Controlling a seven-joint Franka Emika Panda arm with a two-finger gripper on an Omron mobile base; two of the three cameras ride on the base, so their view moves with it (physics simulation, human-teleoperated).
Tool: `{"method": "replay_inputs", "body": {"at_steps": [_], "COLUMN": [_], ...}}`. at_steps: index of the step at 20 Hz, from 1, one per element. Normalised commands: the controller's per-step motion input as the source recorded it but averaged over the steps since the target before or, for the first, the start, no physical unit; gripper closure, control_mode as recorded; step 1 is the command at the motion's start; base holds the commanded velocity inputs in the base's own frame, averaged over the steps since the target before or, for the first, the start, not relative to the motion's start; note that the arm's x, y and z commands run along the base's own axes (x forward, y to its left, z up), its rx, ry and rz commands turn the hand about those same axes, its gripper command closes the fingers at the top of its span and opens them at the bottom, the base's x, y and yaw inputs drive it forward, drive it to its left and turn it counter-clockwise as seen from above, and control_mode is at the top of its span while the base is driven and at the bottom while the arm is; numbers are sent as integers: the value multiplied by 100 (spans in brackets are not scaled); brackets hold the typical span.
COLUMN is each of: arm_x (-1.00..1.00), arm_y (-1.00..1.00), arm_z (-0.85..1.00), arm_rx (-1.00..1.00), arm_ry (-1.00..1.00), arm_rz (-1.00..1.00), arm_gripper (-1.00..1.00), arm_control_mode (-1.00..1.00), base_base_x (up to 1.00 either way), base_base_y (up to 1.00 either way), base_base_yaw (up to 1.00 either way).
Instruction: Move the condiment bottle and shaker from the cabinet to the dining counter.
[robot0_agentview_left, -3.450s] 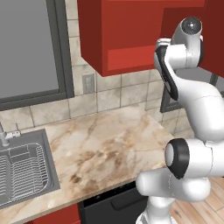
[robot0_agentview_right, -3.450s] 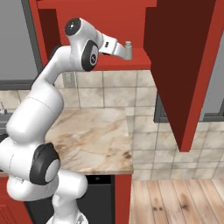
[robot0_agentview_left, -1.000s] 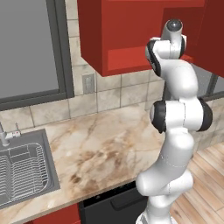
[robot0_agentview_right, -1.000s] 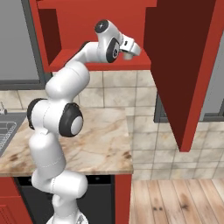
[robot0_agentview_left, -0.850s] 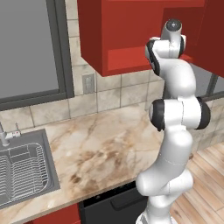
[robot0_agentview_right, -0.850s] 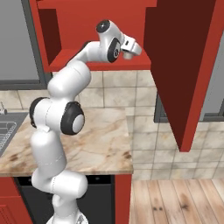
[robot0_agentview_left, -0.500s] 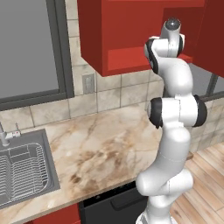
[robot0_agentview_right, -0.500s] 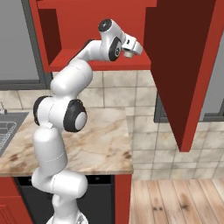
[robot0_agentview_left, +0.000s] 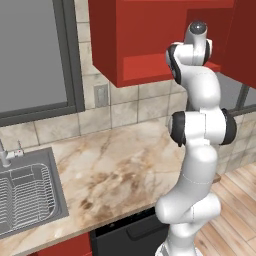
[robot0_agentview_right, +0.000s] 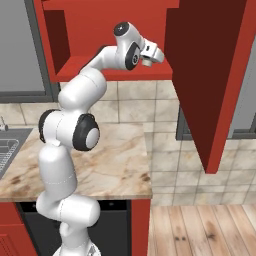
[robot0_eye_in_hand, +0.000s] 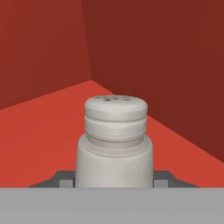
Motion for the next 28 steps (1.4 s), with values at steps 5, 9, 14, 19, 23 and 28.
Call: {"method": "replay_inputs", "body": {"at_steps": [5,9,14,19,23,28], "arm_x": [0,-6,-68,-100,-100,-100], "arm_y": [-11,0,0,15,36,31], "arm_z": [-6,0,0,-1,-5,0], "arm_rx": [0,0,0,-5,-12,-7], "arm_ry": [0,0,-2,-6,-7,-15], "arm_rz": [0,0,0,3,10,13], "arm_gripper": [100,100,100,100,100,100], "arm_control_mode": [-100,-100,-100,-100,-100,-100], "base_base_x": [0,0,0,0,0,0], "base_base_y": [0,0,0,0,0,0], "base_base_yaw": [0,0,0,0,0,0]}}
